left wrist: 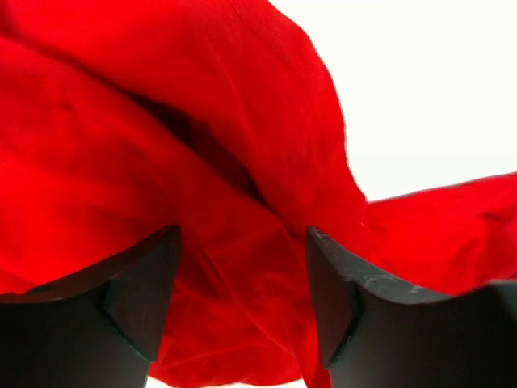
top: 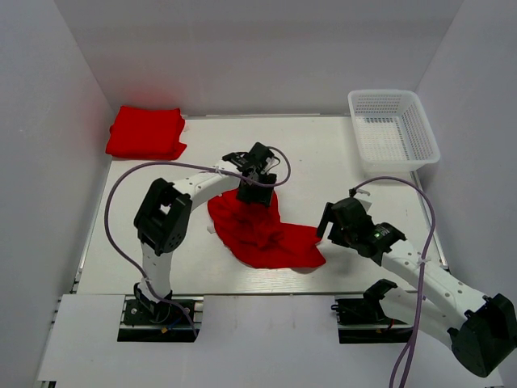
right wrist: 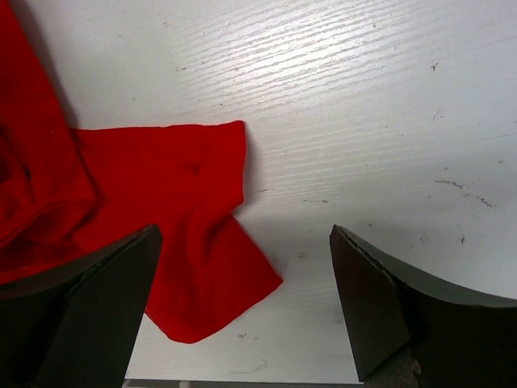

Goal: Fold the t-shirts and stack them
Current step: Flatten out the tshirt

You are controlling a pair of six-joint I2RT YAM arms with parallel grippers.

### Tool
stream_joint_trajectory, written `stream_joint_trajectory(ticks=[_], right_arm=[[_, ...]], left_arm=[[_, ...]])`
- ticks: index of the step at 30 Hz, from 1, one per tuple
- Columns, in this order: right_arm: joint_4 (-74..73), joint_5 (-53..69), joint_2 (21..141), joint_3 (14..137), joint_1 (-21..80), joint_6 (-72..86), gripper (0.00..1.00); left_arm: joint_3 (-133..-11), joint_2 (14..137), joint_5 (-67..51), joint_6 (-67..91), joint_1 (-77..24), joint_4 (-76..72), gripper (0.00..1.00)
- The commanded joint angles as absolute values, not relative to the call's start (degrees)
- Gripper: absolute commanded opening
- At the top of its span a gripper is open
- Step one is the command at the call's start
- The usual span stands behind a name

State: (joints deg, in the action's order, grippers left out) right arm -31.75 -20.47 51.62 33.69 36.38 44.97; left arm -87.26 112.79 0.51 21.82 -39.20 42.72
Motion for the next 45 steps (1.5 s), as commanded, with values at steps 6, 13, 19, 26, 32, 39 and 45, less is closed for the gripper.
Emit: stream_joint_trajectory(ticks=[6, 13, 19, 26, 32, 39, 45], right_arm=[[-32.96, -22.76, 50.80, 34.19, 36.12, 45.26, 0.90], [-31.91, -20.22, 54.57, 34.98, 36.12, 43.94, 0.90], [-31.38, -19.08, 61.34, 39.10, 36.39, 43.25, 0.86], [-27.60, -12.92, 67.32, 40.87, 36.39, 41.31, 0.81], [-24.35, -10.99, 71.36, 40.70, 36.39, 40.43, 0.76], [-20.13, -9.49, 76.37, 40.69, 36.30, 39.64, 0.70], [-20.13, -11.34, 78.66, 40.96, 36.39, 40.17, 0.58]], left_arm=[[-90.00, 112.59, 0.97, 22.06, -39.99, 42.98, 0.05], [-88.34, 107.15, -0.09, 22.68, -39.99, 41.66, 0.00], [-85.26, 101.26, 0.00, 22.15, -39.99, 42.19, 0.00], [-82.09, 97.04, 1.05, 21.62, -39.99, 42.19, 0.00], [-79.54, 94.31, 1.05, 21.62, -39.99, 43.42, 0.00], [-77.09, 92.29, 2.37, 21.62, -39.99, 43.42, 0.00], [-76.56, 90.62, 3.69, 21.62, -39.99, 44.47, 0.00]])
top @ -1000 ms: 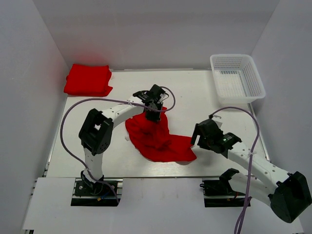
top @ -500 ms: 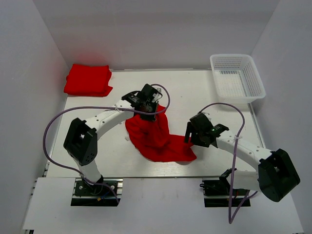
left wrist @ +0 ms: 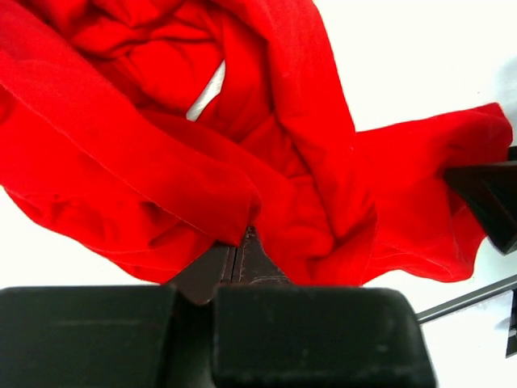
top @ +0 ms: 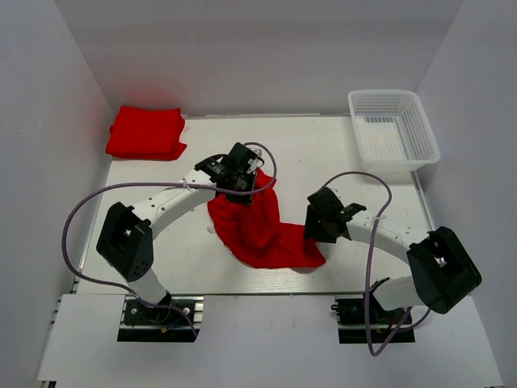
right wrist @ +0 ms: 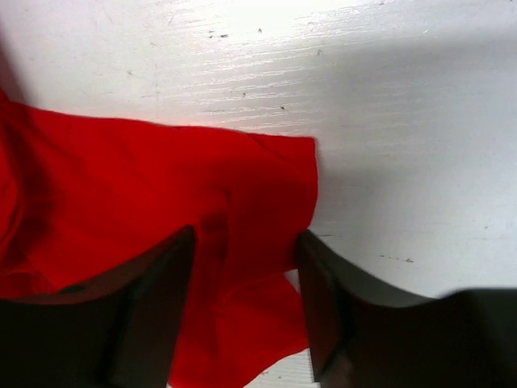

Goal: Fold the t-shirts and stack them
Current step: Flatten out the tshirt

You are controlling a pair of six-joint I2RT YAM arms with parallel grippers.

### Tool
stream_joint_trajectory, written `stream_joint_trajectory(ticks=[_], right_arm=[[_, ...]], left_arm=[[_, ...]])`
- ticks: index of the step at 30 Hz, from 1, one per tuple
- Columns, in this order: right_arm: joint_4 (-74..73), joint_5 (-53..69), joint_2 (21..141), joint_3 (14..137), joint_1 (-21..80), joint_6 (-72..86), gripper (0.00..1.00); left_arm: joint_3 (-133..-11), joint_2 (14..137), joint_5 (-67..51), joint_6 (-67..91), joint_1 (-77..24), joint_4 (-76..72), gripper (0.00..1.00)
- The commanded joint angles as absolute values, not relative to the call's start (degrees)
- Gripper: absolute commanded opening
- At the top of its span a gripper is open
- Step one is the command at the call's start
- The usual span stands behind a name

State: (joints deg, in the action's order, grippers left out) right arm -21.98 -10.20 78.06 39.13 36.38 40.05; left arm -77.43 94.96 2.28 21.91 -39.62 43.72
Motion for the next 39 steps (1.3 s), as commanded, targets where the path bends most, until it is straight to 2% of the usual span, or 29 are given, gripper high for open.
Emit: stream_joint_trajectory(ticks=[1, 3, 4, 6, 7, 8, 11, 16, 20, 25, 28, 35, 39], right_arm=[[-20.04, -11.51, 78.75, 41.04, 36.30, 39.82, 0.55], [-19.95, -12.39, 79.89, 41.22, 36.30, 38.85, 0.47], [-19.95, -13.00, 80.24, 41.57, 36.30, 38.85, 0.35], [-19.60, -13.35, 80.59, 42.10, 36.12, 38.15, 0.24], [-19.43, -13.71, 80.77, 42.45, 36.30, 37.88, 0.06], [-19.42, -14.06, 80.77, 42.63, 36.12, 37.10, 0.00], [-19.77, -17.13, 79.98, 44.20, 36.12, 35.43, 0.00], [-22.93, -29.23, 76.47, 49.82, 35.95, 31.13, 0.00], [-23.55, -35.91, 72.17, 54.83, 34.64, 27.87, 0.00], [-22.24, -42.44, 68.21, 61.06, 32.26, 21.38, 0.00], [-19.78, -45.61, 66.01, 63.71, 30.50, 17.33, 0.00], [-11.53, -56.41, 61.09, 70.65, 25.58, 3.56, 0.00], [-4.50, -56.16, 58.89, 75.31, 23.65, -4.03, 0.00]], left_arm=[[-76.55, 89.92, 3.69, 21.62, -39.99, 44.47, 0.00], [-75.24, 88.86, 4.31, 21.62, -39.99, 43.25, 0.00], [-75.23, 88.25, 4.31, 21.62, -39.99, 43.24, 0.00], [-74.71, 86.49, 4.31, 21.62, -39.38, 42.02, 0.00], [-74.01, 85.96, 4.31, 21.62, -38.85, 42.01, 0.00], [-74.00, 85.44, 4.31, 21.62, -38.85, 42.01, 0.00], [-74.61, 84.81, 6.94, 21.62, -38.85, 42.71, 0.00], [-80.50, 84.81, 15.98, 21.62, -38.85, 48.41, 0.00], [-89.61, 85.34, 29.14, 22.67, -38.32, 54.64, 0.00], [-99.83, 85.34, 39.10, 21.02, -37.79, 57.04, 0.00], [-104.49, 83.94, 50.67, 18.47, -37.18, 54.68, 0.00], [-111.62, 81.39, 65.64, 9.25, -35.60, 49.24, 0.00], [-110.31, 76.83, 70.56, -4.45, -35.60, 31.01, 0.00]])
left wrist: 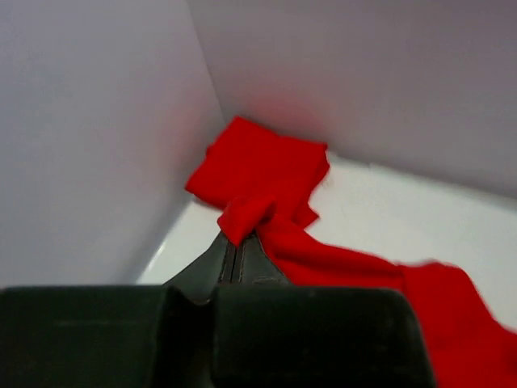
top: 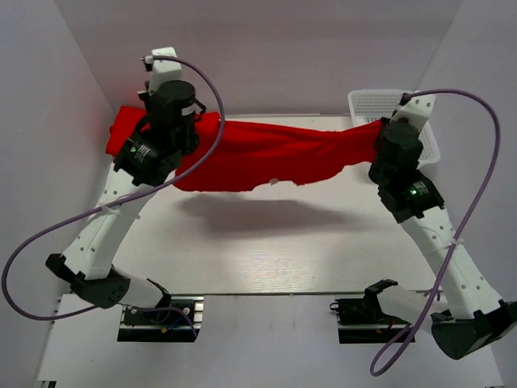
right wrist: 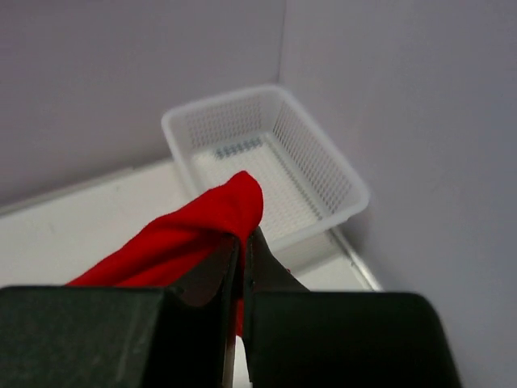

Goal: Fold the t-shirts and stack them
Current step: Flatten out the tshirt

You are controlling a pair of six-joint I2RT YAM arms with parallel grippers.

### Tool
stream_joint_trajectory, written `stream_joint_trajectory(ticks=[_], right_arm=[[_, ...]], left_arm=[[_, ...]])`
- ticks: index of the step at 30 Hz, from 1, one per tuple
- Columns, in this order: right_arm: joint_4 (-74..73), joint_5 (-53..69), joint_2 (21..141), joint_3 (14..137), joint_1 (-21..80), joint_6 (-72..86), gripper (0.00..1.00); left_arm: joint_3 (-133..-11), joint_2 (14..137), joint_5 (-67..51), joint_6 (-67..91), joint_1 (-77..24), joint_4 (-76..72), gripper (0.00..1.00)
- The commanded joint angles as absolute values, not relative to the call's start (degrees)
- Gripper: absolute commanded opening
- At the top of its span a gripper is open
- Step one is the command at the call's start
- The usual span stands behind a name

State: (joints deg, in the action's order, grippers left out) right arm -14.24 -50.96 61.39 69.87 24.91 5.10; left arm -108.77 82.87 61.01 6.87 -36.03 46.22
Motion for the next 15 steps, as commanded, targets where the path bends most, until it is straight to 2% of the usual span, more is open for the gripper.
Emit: stream_joint_trajectory(ticks=[1, 3, 7, 15], right_arm=[[-4.13, -56.34, 58.89, 76.37, 23.38, -6.31, 0.00], [-3.25, -56.69, 59.24, 81.45, 23.20, -10.60, 0.00], [-1.42, -57.22, 60.29, 89.10, 22.77, -15.90, 0.00], [-1.58, -54.06, 59.68, 96.85, 22.85, -19.51, 0.00]], left_arm=[[-109.26, 74.82, 72.40, -10.83, -35.60, 27.11, 0.00], [-108.72, 72.96, 73.73, -16.67, -35.60, 17.46, 0.00], [-108.72, 69.35, 75.06, -26.26, -36.21, 8.82, 0.00], [-110.91, 66.01, 72.96, -26.99, -37.27, 11.94, 0.00]])
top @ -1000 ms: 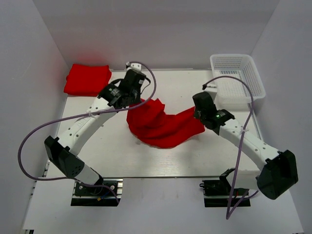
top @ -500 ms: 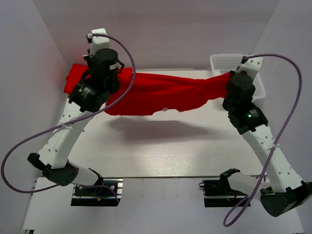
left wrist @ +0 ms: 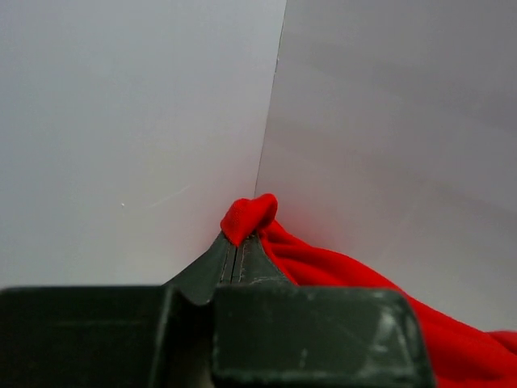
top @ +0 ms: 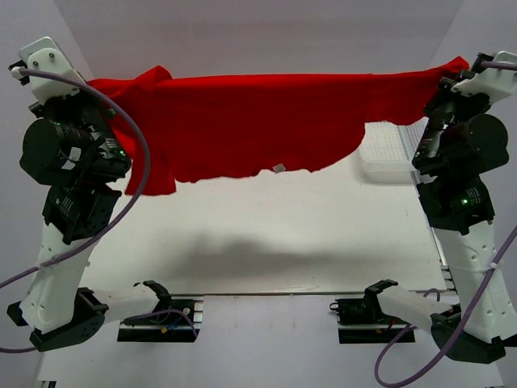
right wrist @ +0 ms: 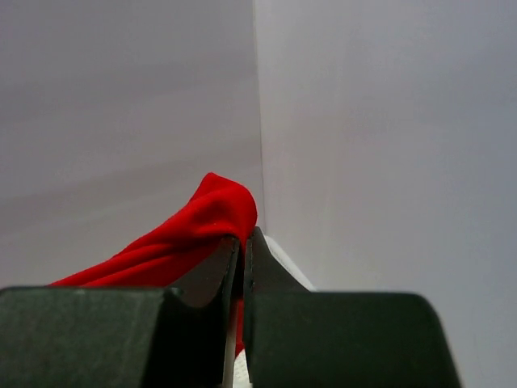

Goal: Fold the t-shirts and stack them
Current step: Flatten out the tshirt

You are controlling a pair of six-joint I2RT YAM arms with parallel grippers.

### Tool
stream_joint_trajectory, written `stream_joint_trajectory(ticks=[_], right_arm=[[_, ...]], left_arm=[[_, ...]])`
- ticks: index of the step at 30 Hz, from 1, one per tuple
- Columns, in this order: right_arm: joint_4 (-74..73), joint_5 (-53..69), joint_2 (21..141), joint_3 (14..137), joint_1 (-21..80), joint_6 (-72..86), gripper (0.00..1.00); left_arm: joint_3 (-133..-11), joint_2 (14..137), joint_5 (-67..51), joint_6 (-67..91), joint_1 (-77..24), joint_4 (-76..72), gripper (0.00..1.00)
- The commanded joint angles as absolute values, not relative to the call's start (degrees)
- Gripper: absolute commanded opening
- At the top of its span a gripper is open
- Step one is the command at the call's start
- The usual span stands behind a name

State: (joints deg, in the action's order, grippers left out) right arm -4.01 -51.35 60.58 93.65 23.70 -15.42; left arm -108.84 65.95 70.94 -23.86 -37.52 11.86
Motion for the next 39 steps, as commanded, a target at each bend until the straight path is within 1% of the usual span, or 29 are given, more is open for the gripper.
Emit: stream_joint_trajectory(ticks=[1, 4, 7, 11, 14, 15, 17, 18, 19, 20, 22, 23, 27, 28, 29, 30, 31, 35, 36, 39], right_arm=[[-2.02, -53.53, 59.42, 97.99, 22.94, -18.82, 0.00], [-4.39, -51.16, 59.41, 99.31, 22.94, -18.02, 0.00], [-4.84, -50.98, 59.76, 97.83, 22.94, -16.26, 0.00], [-5.71, -50.54, 60.91, 93.27, 22.77, -13.11, 0.00], [-6.15, -49.05, 61.78, 88.69, 22.94, -9.85, 0.00], [-6.50, -48.09, 62.14, 84.85, 22.68, -6.80, 0.00], [-7.47, -46.85, 63.89, 82.28, 22.68, -3.19, 0.00], [-6.95, -45.28, 65.11, 78.00, 22.50, -1.34, 0.00], [-6.77, -44.22, 66.87, 76.83, 22.15, -0.36, 0.00], [-6.25, -43.95, 67.84, 74.55, 21.97, 1.13, 0.00], [-6.06, -42.63, 70.21, 73.30, 21.45, 3.15, 0.00], [-6.41, -42.63, 74.31, 73.47, 21.10, 3.34, 0.00], [-7.20, -42.72, 82.25, 76.02, 19.07, 4.22, 0.00], [-7.90, -42.37, 85.66, 78.11, 18.20, 4.13, 0.00], [-8.43, -42.10, 86.48, 78.92, 18.02, 4.30, 0.00], [-8.87, -41.75, 87.88, 79.80, 17.67, 4.57, 0.00], [-9.57, -41.49, 88.41, 81.98, 17.49, 4.83, 0.00], [-9.58, -38.77, 87.19, 83.67, 16.79, 4.31, 0.00], [-9.75, -38.59, 84.84, 83.58, 16.70, 4.13, 0.00], [-10.98, -37.89, 79.21, 82.53, 16.44, 3.96, 0.00]], left_arm=[[-111.61, 66.88, 72.95, -26.98, -37.27, 13.17, 0.00], [-112.15, 68.46, 72.42, -26.46, -37.27, 14.68, 0.00], [-112.15, 69.08, 68.39, -21.81, -37.27, 19.15, 0.00], [-113.29, 70.49, 56.98, -10.74, -37.27, 29.95, 0.00], [-105.15, 71.79, 47.76, -5.82, -36.48, 30.76, 0.00], [-102.86, 72.33, 47.03, -3.89, -35.87, 30.76, 0.00], [-96.54, 73.73, 47.02, -0.63, -35.86, 29.71, 0.00], [-94.59, 75.57, 47.02, 1.56, -35.25, 29.71, 0.00], [-92.66, 76.46, 47.02, 2.63, -35.24, 28.84, 0.00], [-89.85, 77.60, 45.11, 4.46, -34.37, 28.83, 0.00], [-88.34, 81.88, 42.82, 6.23, -32.26, 27.69, 0.00], [-87.63, 83.65, 41.15, 7.46, -31.39, 27.16, 0.00], [-89.29, 93.76, 35.95, 7.47, -26.81, 24.70, 0.00], [-91.91, 97.69, 34.64, 8.08, -25.24, 24.70, 0.00], [-93.33, 97.73, 33.93, 8.09, -24.44, 24.70, 0.00], [-94.91, 100.61, 32.97, 8.09, -23.91, 25.39, 0.00], [-97.97, 101.33, 29.83, 8.09, -22.78, 25.92, 0.00], [-100.36, 98.27, 22.51, 6.86, -21.45, 23.73, 0.00], [-100.37, 96.78, 21.72, 6.86, -21.45, 23.73, 0.00], [-98.36, 88.44, 21.71, 6.86, -21.45, 24.43, 0.00]])
